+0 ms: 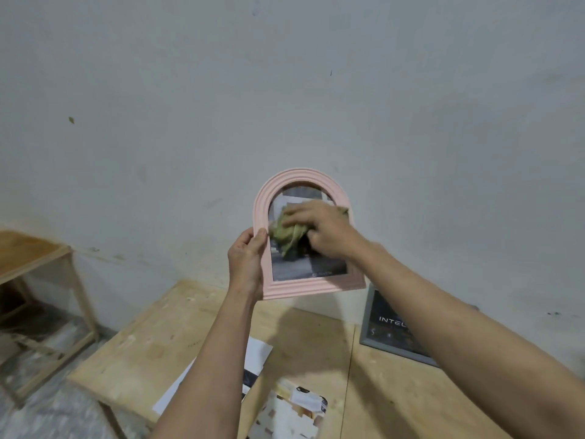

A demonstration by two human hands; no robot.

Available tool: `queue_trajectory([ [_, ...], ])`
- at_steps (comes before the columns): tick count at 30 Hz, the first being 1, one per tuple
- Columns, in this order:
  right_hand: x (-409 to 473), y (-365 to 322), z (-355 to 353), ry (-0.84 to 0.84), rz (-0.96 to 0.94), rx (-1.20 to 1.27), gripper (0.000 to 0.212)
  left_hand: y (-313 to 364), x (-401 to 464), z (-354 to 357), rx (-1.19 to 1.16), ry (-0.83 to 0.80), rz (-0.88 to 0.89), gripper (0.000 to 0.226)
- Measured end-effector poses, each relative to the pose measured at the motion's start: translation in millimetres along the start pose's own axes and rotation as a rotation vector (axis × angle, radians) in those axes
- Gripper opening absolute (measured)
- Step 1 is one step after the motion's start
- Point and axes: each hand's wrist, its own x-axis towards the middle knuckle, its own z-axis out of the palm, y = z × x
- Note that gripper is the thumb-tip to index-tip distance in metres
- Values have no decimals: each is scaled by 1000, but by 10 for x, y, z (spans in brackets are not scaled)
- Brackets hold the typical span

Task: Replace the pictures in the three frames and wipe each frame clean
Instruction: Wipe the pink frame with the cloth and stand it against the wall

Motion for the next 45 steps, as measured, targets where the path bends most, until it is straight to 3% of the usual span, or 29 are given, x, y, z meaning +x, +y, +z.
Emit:
queue_trajectory([
  [6,-556,-136,549,-274,-68,64,57,-64,47,-229,7,84,-20,20],
  [12,-634,72,367,-361,73,46,48,-125,-40,-340,-61,134,-103,18],
  [15,-642,138,138,-388,256,281,45,-109,-8,-414,-35,126,-106,21],
  [17,-475,85,-18,-267,302,325,51,-72,2,-413,-23,107,-107,21],
  [20,-75,107,-245,222,162,229,61,-32,-4,-292,17,30,-84,17],
  [22,144,162,-310,292,47,57,66,-4,-37,-196,6,-7,-75,16],
  [25,115,262,-110,185,-177,-145,63,11,-34,-190,-104,49,-73,15],
  [26,2,295,54,136,-171,-133,63,26,-16,-235,-106,97,-68,14],
  [29,-505,282,500,-119,39,68,59,11,69,-473,-62,214,-50,16],
  [32,-793,286,584,-309,232,309,55,-15,91,-633,48,170,-40,15],
  [34,-622,260,417,-185,306,355,59,-24,63,-620,99,117,-68,16],
  [36,-296,253,191,139,332,322,61,-26,18,-530,90,69,-83,17],
  [38,22,237,68,393,278,207,64,-42,-15,-380,80,-14,-86,17],
  [39,141,218,80,426,226,131,65,-37,-37,-299,68,-51,-79,16],
  [41,250,158,236,374,88,38,68,8,-51,-182,33,-54,-35,15],
  [45,-83,-136,819,11,-11,198,65,102,84,-323,-81,111,0,17],
])
